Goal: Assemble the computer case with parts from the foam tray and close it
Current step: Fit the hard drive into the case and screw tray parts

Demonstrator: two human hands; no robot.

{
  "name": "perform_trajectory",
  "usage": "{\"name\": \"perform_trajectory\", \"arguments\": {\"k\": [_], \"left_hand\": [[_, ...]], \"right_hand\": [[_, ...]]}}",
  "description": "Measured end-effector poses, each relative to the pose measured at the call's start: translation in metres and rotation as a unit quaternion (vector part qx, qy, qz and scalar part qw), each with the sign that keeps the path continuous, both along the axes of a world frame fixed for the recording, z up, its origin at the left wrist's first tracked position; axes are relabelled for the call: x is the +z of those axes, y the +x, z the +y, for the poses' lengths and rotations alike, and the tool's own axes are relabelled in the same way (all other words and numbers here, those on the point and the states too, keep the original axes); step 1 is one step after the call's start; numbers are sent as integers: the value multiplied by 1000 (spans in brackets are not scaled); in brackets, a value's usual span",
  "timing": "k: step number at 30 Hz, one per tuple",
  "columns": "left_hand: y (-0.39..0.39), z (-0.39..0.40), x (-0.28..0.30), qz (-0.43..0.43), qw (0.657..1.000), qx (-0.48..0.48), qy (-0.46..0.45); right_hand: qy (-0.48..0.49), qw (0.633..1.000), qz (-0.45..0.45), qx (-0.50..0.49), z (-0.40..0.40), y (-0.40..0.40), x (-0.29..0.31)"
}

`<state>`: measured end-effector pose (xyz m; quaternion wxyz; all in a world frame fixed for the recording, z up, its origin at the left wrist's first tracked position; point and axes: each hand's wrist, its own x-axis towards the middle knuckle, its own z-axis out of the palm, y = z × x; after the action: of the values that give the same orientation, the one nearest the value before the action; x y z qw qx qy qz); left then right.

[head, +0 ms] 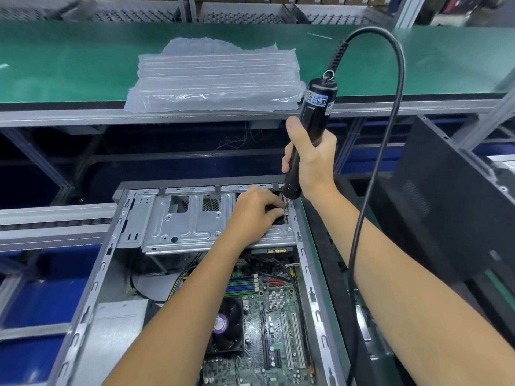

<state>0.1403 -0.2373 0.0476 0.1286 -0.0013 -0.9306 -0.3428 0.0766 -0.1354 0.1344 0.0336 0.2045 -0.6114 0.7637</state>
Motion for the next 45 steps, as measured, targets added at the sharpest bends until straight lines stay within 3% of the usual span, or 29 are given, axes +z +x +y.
{"name": "perform_trajectory", "arguments": {"k": [9, 20, 45], "left_hand": [[-4, 5, 1, -12, 1000, 26, 5], [-6, 5, -1, -6, 999, 28, 23], [-4, 4, -2, -2, 1000, 16, 22]], "right_hand": [[-15, 999, -12, -26, -1, -1, -4], [22, 998, 35, 45, -2, 2, -6], [-10, 996, 40, 75, 8, 0, -3]]}}
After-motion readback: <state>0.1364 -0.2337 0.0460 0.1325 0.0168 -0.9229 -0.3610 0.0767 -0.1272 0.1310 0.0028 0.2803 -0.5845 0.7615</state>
